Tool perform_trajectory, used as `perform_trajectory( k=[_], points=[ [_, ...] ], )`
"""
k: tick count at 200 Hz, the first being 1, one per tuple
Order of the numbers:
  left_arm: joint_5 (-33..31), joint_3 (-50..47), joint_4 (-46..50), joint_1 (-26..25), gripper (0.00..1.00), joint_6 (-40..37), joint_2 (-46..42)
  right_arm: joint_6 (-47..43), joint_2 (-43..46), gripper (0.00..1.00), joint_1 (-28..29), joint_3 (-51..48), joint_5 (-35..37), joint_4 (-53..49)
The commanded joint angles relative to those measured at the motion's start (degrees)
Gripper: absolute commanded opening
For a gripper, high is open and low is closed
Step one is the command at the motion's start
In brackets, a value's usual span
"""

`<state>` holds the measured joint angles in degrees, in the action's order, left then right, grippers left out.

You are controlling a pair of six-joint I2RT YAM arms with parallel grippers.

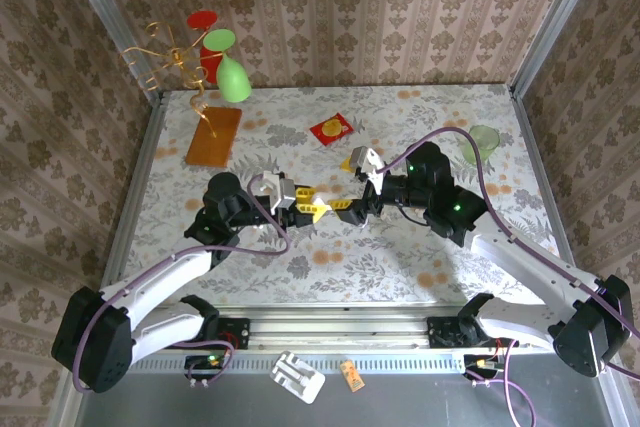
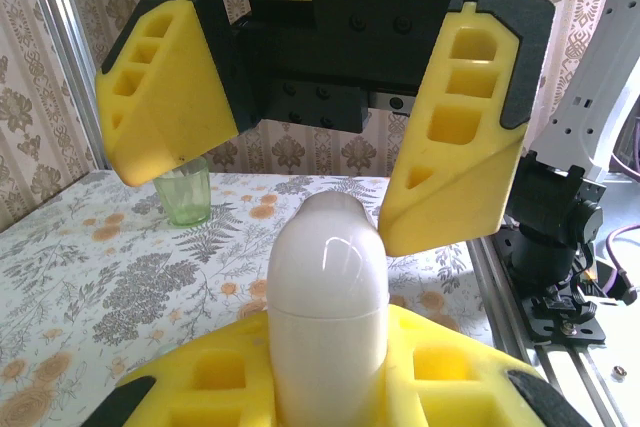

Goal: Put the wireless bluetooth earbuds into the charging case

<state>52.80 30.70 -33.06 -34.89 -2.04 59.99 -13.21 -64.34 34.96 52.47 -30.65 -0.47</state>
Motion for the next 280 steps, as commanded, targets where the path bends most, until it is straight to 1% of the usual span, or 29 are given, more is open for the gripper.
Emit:
perform_trajectory(
  k=[1, 57, 94, 113, 138, 159, 169, 189, 201, 214, 236, 251, 280],
  points=[
    [2.41, -0.36, -1.92, -0.78, 0.00, -2.59, -1.71, 1.61, -0.01, 0.86, -1.02, 2.18, 2.93, -0.87],
    [2.24, -1.26, -2.69, -0.88, 0.00, -3.24, -1.54, 3.63, 0.86, 0.86, -2.52, 2.52, 5.49, -0.44],
    [2.43, -1.43, -3.36, -0.87, 0.00, -3.25, -0.84, 3.93, 0.75, 0.86, -2.79, 3.41, 5.30, -1.35],
    [2.31, -1.50, -3.79, -0.88, 0.00, -3.40, -0.34, 3.86, 0.57, 0.86, -2.92, 4.76, 5.43, -3.41],
    [-0.06, -1.85, -4.59, -0.65, 0.00, -2.94, 0.46, 3.94, 1.43, 0.88, -3.05, 5.82, 4.32, -5.63],
    [-3.51, -4.37, -9.23, 0.16, 0.00, -3.13, 1.06, 8.17, 3.42, 0.93, -3.83, 5.36, 4.38, -5.43],
    [-5.14, -5.49, -11.11, 0.76, 0.00, -3.21, 1.18, 11.21, 4.23, 0.94, -4.61, 4.77, 4.84, -5.03],
    [-7.43, -7.49, -14.96, 1.70, 0.00, -3.42, 1.36, 19.67, 5.29, 0.95, -7.76, 2.02, 6.76, -3.23],
    [-8.14, -8.31, -16.92, 2.02, 0.00, -3.63, 1.46, 24.92, 5.70, 0.97, -10.33, -0.42, 6.69, -1.92],
    [-8.29, -8.66, -17.56, 2.18, 0.00, -4.13, 1.46, 29.11, 5.97, 0.95, -12.37, -3.23, 7.81, -1.58],
    [-7.87, -8.55, -17.52, 2.20, 0.00, -4.69, 1.48, 32.87, 5.18, 0.92, -15.05, -5.61, 9.93, -5.90],
    [-7.57, -8.51, -17.31, 2.29, 0.00, -5.27, 1.79, 34.45, 3.25, 0.88, -15.86, -5.60, 13.95, -11.95],
    [-6.82, -8.07, -17.80, 2.20, 0.00, -5.43, 3.34, 33.36, -3.61, 0.79, -16.16, -3.37, 17.88, -22.37]
  ],
)
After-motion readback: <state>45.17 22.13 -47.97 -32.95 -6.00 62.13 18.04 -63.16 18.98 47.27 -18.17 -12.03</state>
